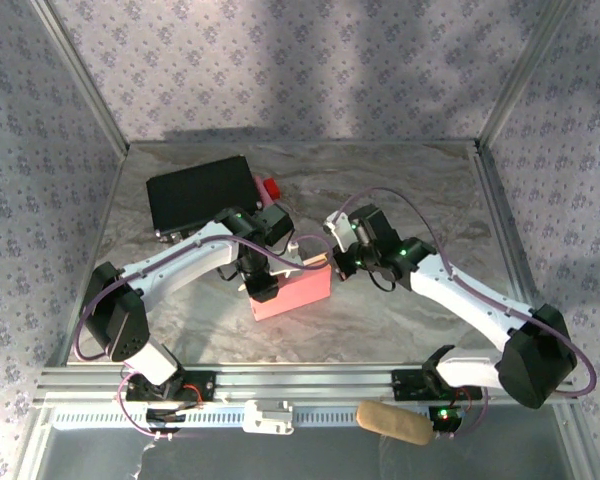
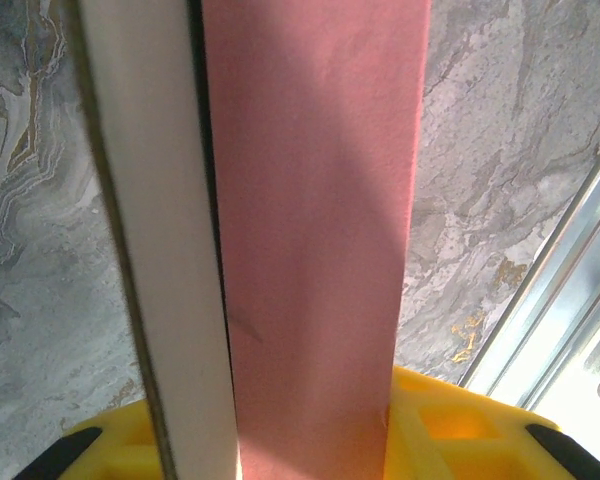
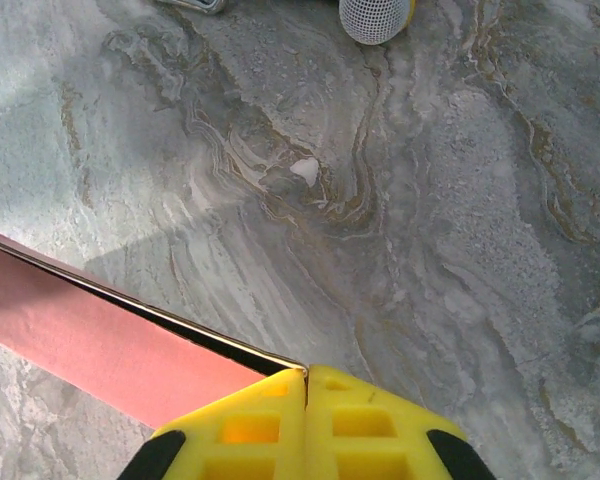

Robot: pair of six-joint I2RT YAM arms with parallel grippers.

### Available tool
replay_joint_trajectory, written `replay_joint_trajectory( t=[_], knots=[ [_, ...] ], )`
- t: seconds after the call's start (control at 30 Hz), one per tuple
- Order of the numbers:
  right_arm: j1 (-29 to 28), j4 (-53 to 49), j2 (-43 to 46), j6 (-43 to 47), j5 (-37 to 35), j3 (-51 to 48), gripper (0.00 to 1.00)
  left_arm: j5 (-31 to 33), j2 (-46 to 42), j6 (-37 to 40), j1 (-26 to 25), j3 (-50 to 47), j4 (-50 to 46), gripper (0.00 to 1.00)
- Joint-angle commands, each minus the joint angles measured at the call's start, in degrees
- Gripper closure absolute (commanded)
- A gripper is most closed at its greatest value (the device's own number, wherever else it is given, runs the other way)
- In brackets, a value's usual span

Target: Fold the paper box

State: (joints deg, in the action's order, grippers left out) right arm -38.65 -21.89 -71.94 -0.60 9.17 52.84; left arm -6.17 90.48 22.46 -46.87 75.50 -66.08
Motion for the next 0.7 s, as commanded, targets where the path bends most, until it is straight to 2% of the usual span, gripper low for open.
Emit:
replay_joint_trajectory(
  t=[0.0, 0.67],
  knots=[
    [-1.35, -3.29, -0.83, -2.57, -2.56, 2.14, 1.0, 0.61, 0.16, -0.33, 0.2, 1.04, -0.56, 0.67],
    [-8.76, -5.31, -1.34, -26.23, -13.46, 3.08, 1.0, 2.52, 0.67, -4.39, 0.28, 1.32, 1.83, 0.73]
  ],
)
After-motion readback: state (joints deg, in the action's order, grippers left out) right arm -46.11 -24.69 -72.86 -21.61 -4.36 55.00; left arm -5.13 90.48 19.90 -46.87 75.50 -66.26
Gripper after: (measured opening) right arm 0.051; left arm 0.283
